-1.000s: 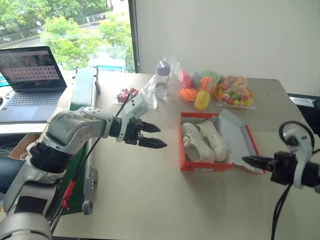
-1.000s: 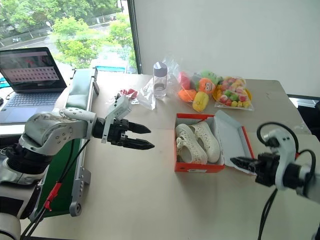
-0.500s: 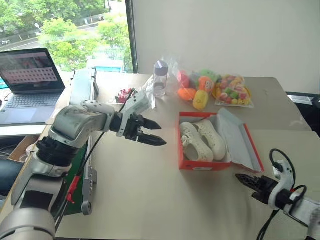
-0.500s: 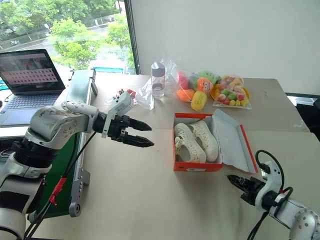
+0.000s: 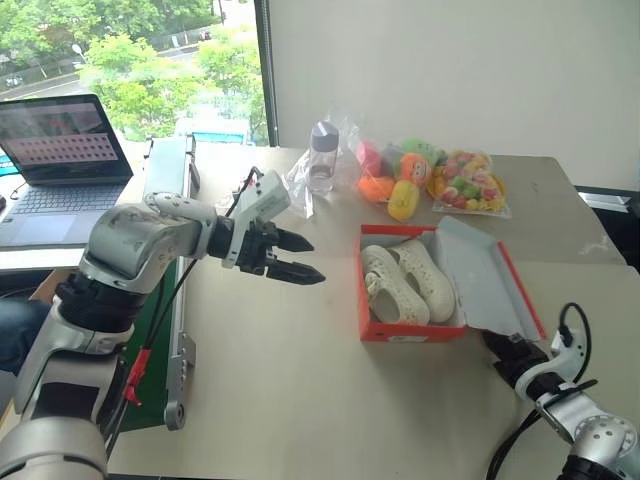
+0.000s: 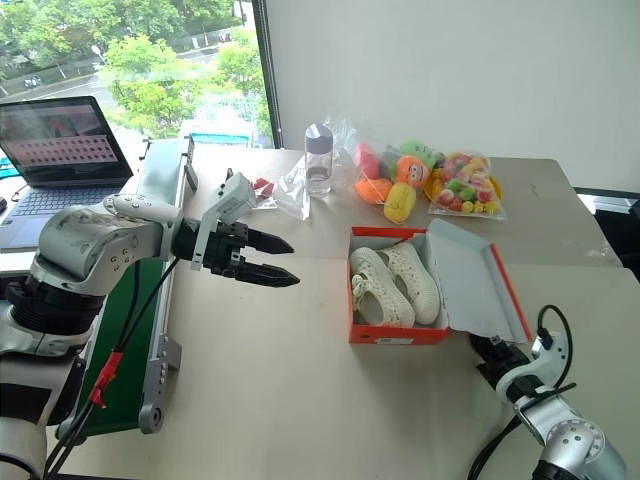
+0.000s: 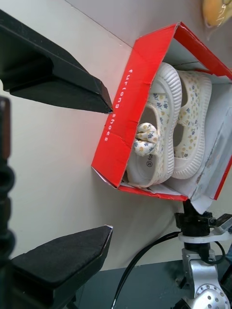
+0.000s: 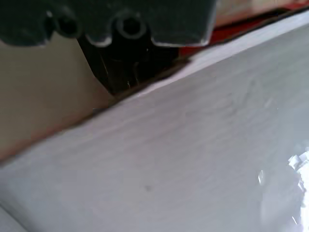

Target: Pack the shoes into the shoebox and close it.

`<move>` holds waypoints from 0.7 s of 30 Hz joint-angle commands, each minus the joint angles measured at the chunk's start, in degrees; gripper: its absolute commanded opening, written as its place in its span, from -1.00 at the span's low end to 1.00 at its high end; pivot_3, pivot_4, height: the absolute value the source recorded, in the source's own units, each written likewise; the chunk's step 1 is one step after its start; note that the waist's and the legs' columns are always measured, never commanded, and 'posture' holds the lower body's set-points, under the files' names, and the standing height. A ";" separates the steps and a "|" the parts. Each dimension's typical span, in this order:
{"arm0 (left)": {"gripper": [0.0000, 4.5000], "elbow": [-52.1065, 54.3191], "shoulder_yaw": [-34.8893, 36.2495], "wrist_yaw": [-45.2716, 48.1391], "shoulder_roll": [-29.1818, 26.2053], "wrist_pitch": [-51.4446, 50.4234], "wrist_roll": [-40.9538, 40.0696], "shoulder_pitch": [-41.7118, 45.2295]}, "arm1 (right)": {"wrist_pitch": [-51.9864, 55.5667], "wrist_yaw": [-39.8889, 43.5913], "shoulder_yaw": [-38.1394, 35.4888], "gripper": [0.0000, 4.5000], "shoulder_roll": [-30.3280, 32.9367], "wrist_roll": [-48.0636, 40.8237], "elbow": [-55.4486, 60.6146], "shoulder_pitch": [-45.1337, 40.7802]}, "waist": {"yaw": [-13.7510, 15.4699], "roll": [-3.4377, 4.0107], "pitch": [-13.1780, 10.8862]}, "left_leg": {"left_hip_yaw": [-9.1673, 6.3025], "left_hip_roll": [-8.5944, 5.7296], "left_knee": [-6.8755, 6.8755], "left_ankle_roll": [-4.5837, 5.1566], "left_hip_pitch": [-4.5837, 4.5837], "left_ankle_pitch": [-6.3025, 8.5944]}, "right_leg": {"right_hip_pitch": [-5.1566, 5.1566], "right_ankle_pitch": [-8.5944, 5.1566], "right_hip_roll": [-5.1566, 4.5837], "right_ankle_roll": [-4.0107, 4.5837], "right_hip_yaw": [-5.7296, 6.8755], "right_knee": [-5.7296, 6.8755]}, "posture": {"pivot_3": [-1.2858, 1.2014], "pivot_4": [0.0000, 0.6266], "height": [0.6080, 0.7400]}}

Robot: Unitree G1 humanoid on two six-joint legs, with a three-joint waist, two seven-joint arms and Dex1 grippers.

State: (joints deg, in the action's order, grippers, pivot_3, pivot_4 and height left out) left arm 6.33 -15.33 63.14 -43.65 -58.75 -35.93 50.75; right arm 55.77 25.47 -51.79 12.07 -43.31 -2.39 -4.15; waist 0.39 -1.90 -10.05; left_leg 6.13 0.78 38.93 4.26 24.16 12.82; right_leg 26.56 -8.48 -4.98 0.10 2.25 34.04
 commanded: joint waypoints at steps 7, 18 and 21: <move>0.76 2.85 2.43 -0.38 -0.30 -1.51 -0.03 0.40 | -11.54 6.39 -3.26 -0.98 3.17 -12.78 4.34 2.21 | -0.50 0.03 0.01 | 0.00 0.00 0.01 -0.02 -0.14 0.00 | -0.12 0.00 -0.01 0.00 -0.03 0.03 | 0.03 -0.52 1.00; 0.76 2.74 3.78 -1.87 -0.33 -2.11 -0.16 -0.17 | -4.80 0.35 7.49 -0.98 7.97 -27.66 17.30 -0.58 | -1.15 0.05 0.01 | 0.00 0.05 -0.04 -0.07 -0.39 0.03 | -0.27 0.00 0.04 0.00 -0.11 0.06 | 0.03 -0.52 1.00; 0.76 3.13 5.16 -2.81 -1.21 -2.93 -0.22 -0.62 | -3.58 -1.53 12.80 -0.98 8.08 -29.20 17.72 -3.05 | -1.18 0.06 0.01 | 0.01 0.04 -0.03 -0.06 -0.38 0.02 | -0.27 0.00 0.03 0.00 -0.12 0.05 | 0.03 -0.52 1.00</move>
State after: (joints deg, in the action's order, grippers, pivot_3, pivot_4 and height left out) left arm 8.18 -12.56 61.04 -43.78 -61.04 -36.01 50.00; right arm 51.20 25.15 -41.07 19.34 -69.62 13.17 -5.70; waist -0.79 -1.84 -10.04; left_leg 6.14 0.82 38.91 4.20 23.78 12.84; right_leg 26.29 -8.48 -4.96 0.11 2.13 34.08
